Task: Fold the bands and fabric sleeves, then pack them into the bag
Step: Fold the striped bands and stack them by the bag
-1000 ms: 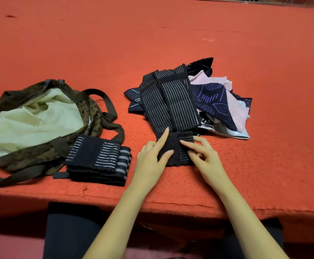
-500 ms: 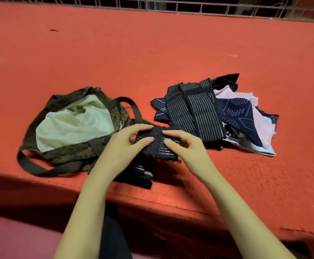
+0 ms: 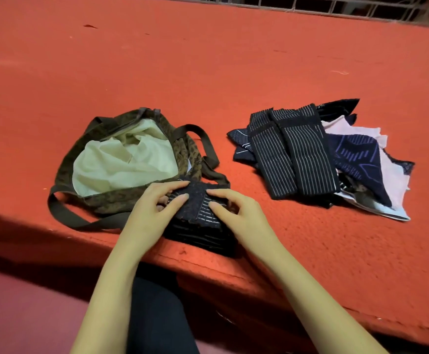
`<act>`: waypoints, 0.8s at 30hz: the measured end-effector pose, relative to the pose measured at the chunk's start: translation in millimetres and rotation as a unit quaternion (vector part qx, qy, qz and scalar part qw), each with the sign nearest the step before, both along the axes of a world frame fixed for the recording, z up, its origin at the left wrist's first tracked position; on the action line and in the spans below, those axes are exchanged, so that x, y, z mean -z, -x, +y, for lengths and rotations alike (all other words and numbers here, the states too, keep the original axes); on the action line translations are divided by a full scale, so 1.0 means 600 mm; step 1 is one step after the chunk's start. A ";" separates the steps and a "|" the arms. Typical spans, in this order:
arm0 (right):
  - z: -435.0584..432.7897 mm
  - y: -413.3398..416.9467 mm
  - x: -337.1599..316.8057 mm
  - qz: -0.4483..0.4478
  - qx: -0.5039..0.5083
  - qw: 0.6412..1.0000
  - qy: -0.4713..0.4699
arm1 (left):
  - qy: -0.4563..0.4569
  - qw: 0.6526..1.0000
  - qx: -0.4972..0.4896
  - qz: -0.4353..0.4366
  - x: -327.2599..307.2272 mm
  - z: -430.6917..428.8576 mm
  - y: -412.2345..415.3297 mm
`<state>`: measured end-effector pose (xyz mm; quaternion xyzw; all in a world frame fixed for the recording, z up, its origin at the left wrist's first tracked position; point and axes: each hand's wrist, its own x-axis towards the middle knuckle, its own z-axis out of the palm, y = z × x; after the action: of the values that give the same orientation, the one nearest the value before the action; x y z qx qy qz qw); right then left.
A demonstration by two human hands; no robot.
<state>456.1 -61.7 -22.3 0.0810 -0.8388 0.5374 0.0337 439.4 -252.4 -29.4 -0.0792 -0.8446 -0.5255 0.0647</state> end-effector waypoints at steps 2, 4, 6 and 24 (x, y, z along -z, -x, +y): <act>0.001 0.002 0.002 0.008 0.018 1.000 -0.008 | 0.018 1.000 -0.001 0.008 0.006 0.002 0.005; 0.001 0.001 0.005 0.014 0.031 0.999 -0.033 | 0.023 1.000 0.002 0.002 0.013 0.002 0.008; 0.001 -0.002 0.013 0.028 0.036 0.995 -0.085 | 0.018 1.000 0.008 -0.007 0.022 0.000 0.006; 0.037 0.003 -0.005 0.050 -0.012 0.986 -0.157 | 0.220 0.974 0.027 0.055 -0.042 -0.026 0.006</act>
<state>454.2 -39.7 -19.3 0.1220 -0.9088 0.3951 0.0562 435.9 -268.0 -4.4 -0.1432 -0.9322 -0.3232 0.0778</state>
